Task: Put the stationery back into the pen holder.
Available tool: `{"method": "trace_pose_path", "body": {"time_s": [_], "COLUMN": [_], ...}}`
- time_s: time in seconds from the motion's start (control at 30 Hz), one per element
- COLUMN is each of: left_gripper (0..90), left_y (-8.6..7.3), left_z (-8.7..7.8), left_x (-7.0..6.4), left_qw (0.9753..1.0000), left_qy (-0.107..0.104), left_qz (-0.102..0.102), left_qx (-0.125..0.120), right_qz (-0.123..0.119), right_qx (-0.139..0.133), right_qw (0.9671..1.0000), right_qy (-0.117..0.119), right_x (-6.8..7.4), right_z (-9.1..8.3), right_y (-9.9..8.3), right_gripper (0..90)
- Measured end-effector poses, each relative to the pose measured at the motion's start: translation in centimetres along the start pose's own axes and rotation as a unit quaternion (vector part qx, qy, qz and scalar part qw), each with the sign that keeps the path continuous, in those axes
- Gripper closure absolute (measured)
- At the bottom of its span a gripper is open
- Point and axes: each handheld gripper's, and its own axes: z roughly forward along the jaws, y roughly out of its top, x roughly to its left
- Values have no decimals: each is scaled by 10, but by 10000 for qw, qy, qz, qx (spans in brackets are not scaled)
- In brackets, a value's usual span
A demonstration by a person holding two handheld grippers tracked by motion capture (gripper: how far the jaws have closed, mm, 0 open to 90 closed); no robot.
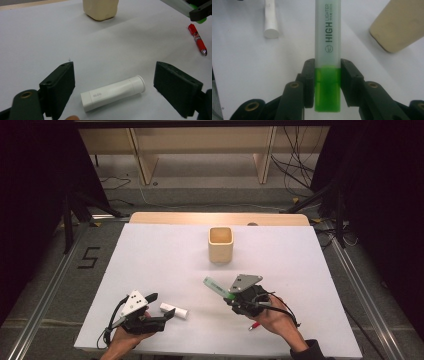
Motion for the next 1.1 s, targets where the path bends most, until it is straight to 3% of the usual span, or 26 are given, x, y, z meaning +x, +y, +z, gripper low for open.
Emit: {"method": "trace_pose_path", "body": {"time_s": [0.3,0.7,1.1], "left_gripper": [168,168,168], "left_y": [0,0,2], "left_z": [1,1,1], "left_x": [0,0,2], "left_qw": [10000,10000,9999], "left_qy": [-2,-14,-39], "left_qz": [6,12,-16], "left_qx": [4,40,91], "right_qz": [-418,-920,-1509], "right_qx": [33,-45,-17], "right_qw": [9991,9956,9877], "right_qy": [-62,-191,-404], "right_x": [15,31,47], "right_z": [0,-3,-4], "right_y": [1,-2,-6], "right_gripper": [673,673,674]}}
